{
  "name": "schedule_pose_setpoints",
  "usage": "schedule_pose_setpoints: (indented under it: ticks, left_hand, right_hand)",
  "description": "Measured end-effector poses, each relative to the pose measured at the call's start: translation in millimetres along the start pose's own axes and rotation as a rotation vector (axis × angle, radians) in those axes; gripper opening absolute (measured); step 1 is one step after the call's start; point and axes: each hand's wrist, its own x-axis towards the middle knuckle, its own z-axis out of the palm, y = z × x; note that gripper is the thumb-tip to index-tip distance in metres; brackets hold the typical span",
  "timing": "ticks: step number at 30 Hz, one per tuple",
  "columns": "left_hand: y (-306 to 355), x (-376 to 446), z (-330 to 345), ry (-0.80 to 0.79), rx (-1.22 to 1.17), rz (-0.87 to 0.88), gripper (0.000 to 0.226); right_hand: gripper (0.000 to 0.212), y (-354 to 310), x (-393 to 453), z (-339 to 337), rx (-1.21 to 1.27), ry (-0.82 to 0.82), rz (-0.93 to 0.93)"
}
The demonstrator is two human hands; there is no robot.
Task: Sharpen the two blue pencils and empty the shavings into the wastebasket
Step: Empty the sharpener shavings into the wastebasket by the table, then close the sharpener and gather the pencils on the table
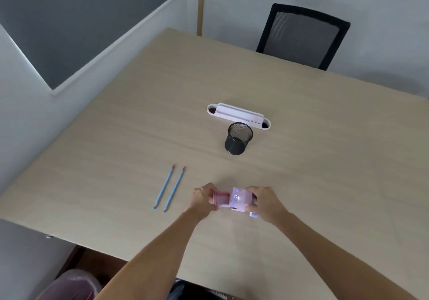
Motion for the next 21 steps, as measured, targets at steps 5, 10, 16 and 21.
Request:
schedule_pose_setpoints:
  ticks: [5, 10, 16, 21]
  left_hand:
    - [8.9, 9.9, 11.8, -0.086, -0.027, 0.045, 0.050]
    - [13.4, 11.9, 29.2, -0.080, -0.054, 0.070, 0.049]
    - [10.7, 6.9, 43.2, -0.007, -0.092, 0.034, 0.046]
    - [25.9, 6.5, 35.0, -0.156, 0.012, -0.013, 0.070]
  right_hand:
    - [0.027, -4.9, 0.9, 0.2, 0.032, 0.008, 0.008]
    - [0.020, -4.4, 0.0, 3.7, 0.032, 0.043, 0.001]
    - [0.019, -9.7, 2.2, 1.9, -0.034, -0.015, 0.035]
    - [0.026, -8.4, 3.0, -1.0, -0.075, -0.097, 0.101]
